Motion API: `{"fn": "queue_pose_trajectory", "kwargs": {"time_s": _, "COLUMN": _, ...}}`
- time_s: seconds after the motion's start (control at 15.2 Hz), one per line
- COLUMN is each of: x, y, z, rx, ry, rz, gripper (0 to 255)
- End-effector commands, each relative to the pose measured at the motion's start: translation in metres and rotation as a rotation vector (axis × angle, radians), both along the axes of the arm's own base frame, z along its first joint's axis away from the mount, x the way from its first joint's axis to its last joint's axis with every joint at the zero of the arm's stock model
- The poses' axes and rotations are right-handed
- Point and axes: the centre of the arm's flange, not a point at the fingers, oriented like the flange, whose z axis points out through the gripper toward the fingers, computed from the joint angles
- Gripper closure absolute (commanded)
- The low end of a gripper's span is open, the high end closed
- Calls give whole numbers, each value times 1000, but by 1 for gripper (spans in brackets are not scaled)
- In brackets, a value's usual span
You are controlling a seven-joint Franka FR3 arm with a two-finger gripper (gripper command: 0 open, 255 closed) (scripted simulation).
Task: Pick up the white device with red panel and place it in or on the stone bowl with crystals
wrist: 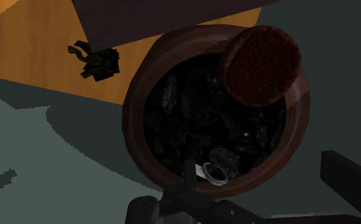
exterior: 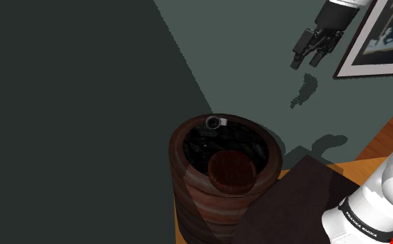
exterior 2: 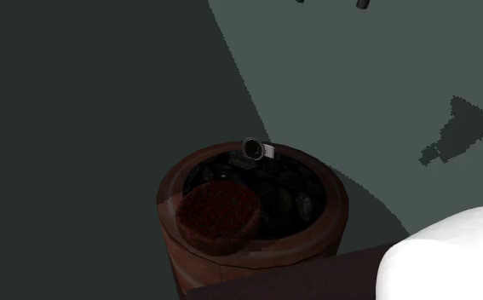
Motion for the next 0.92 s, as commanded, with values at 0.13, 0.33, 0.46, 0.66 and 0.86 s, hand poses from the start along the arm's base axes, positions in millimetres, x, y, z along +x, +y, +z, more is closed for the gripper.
{"fn": "queue_pose_trajectory", "kwargs": {"time_s": 0.13, "x": 11, "y": -10, "z": -22, "rx": 1, "ry": -12, "rz": 43, "gripper": 0}}
{"fn": "queue_pose_trajectory", "kwargs": {"time_s": 0.33, "x": 28, "y": -24, "z": -55, "rx": 3, "ry": -31, "rz": 109, "gripper": 0}}
{"fn": "queue_pose_trajectory", "kwargs": {"time_s": 0.46, "x": 41, "y": -33, "z": -77, "rx": 4, "ry": -43, "rz": 152, "gripper": 0}}
{"fn": "queue_pose_trajectory", "kwargs": {"time_s": 0.66, "x": 61, "y": -45, "z": -109, "rx": 5, "ry": -61, "rz": 217, "gripper": 0}}
{"fn": "queue_pose_trajectory", "kwargs": {"time_s": 0.86, "x": 82, "y": -56, "z": -141, "rx": 7, "ry": -80, "rz": 283, "gripper": 0}}
